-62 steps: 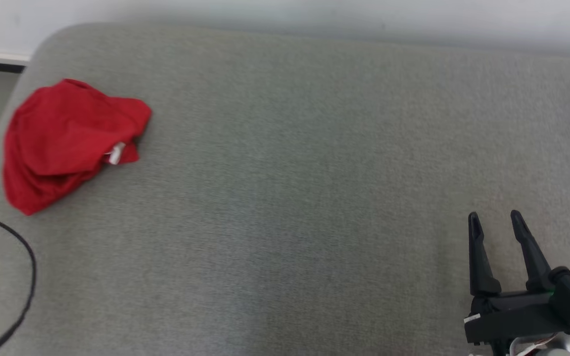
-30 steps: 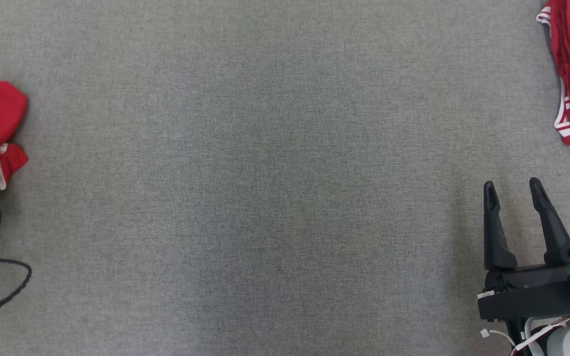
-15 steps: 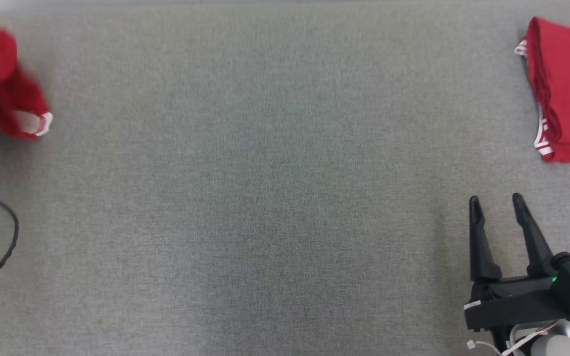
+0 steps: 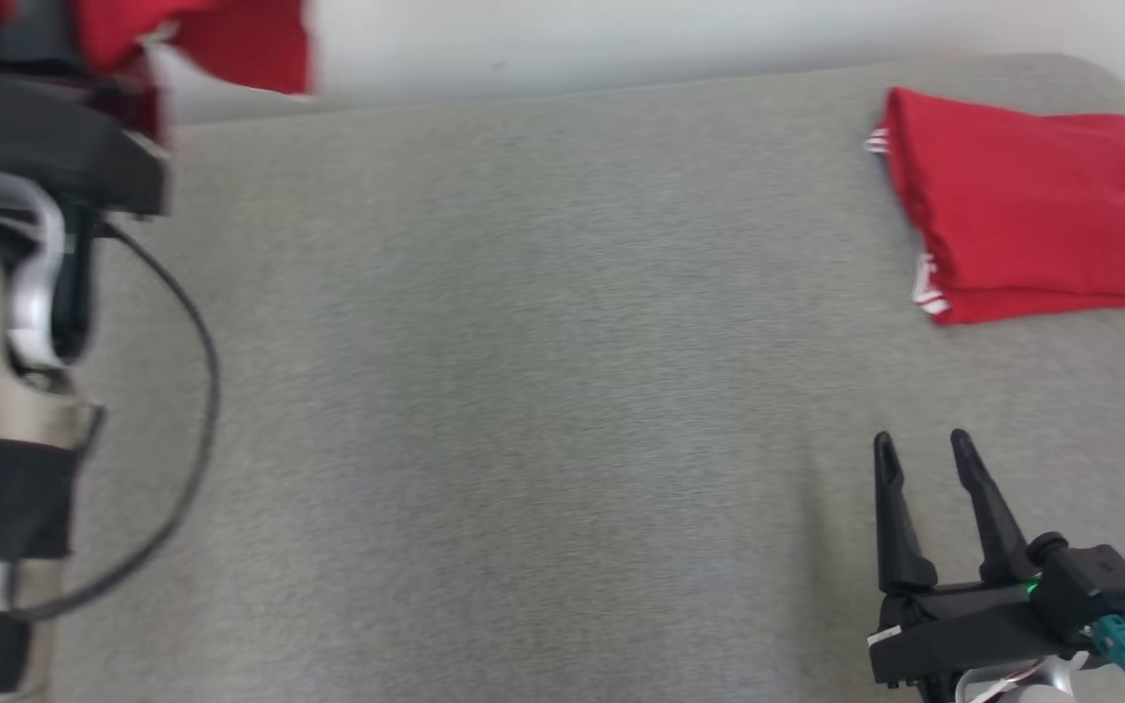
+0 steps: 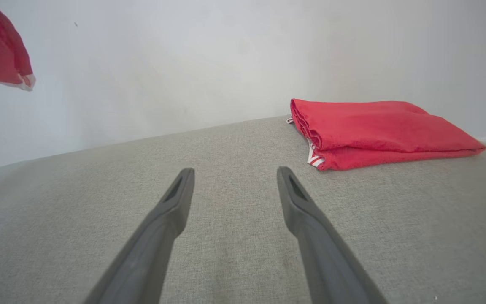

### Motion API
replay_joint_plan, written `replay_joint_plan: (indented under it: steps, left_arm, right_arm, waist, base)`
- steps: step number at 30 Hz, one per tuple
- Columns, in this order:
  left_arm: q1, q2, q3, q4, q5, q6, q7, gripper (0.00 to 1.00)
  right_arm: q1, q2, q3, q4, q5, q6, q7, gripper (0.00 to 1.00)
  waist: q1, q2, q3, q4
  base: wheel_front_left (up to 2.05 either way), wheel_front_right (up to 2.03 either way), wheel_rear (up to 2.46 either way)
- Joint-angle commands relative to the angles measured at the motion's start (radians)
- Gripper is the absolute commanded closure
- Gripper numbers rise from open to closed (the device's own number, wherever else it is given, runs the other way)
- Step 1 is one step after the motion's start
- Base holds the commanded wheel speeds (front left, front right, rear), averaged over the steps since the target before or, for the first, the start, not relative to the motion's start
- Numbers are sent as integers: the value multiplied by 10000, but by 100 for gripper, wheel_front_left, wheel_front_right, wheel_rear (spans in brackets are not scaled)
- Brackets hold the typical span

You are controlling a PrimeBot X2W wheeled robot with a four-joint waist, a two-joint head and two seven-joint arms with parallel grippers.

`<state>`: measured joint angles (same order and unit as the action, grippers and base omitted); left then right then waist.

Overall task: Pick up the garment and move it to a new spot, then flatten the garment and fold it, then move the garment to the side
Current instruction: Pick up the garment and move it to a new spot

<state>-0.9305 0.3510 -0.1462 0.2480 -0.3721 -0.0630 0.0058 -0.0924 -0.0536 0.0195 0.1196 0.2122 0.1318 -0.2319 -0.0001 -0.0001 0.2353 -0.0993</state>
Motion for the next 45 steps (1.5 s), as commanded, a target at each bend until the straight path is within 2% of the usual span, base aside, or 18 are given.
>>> replay_joint_plan:
  steps: [1,4,5,12,20,25,26,27,28,36,45]
  left_arm:
    - [199,-205,-192,-306,5,50,146,100]
    - [451,-707,-627,-845,-21,169,364,100]
    - [451,-707,-627,-845,-21,169,364,100]
    - [1768,-1756,-1340,-1259,-240,521,276,100]
    - [4014,-2462,-2074,-997,-626,758,-85,100]
    - [5476,-2590,-2303,-468,-851,882,-522,100]
    - [5695,-2550,-2343,-305,-808,888,-632,71]
    - [5907,-2533,-2382,-119,-810,875,-725,21]
    - [6220,-2510,-2512,224,-789,778,-896,0]
    - [6099,-2477,-2653,105,-548,575,-1873,0]
    - [6479,-1635,-1891,-618,-519,731,-2443,0]
  right_arm:
    - [85,27,66,95,123,-18,-103,0]
    - [161,36,173,298,319,-18,-207,0]
    - [161,36,173,298,319,-18,-207,0]
    - [303,37,223,502,541,-18,-325,0]
    - [292,41,238,484,481,-18,-333,0]
    - [194,38,395,403,432,-18,-335,0]
    - [190,38,425,406,406,-18,-325,0]
    - [175,35,433,408,393,-18,-323,0]
    - [147,37,433,407,325,-18,-324,0]
    - [491,34,275,330,10,-18,-289,0]
    - [867,35,82,-75,-129,-18,-30,0]
  waist:
    - [1,1,-417,-916]
    - [1,1,-520,-1416]
    - [1,1,-520,-1416]
    - [1,1,-643,-2178]
    - [1,1,-647,-2206]
    - [1,1,-631,-2151]
    - [1,1,-633,-2143]
    - [1,1,-642,-2124]
    - [1,1,-693,-2064]
    - [1,1,-1385,-1350]
    - [1,1,-2115,-367]
  base:
    - [0,0,0]
    - [0,0,0]
    - [0,0,0]
    - [0,0,0]
    - [0,0,0]
    - [0,0,0]
    - [0,0,0]
    - [0,0,0]
    - [0,0,0]
    - [0,0,0]
    - [0,0,0]
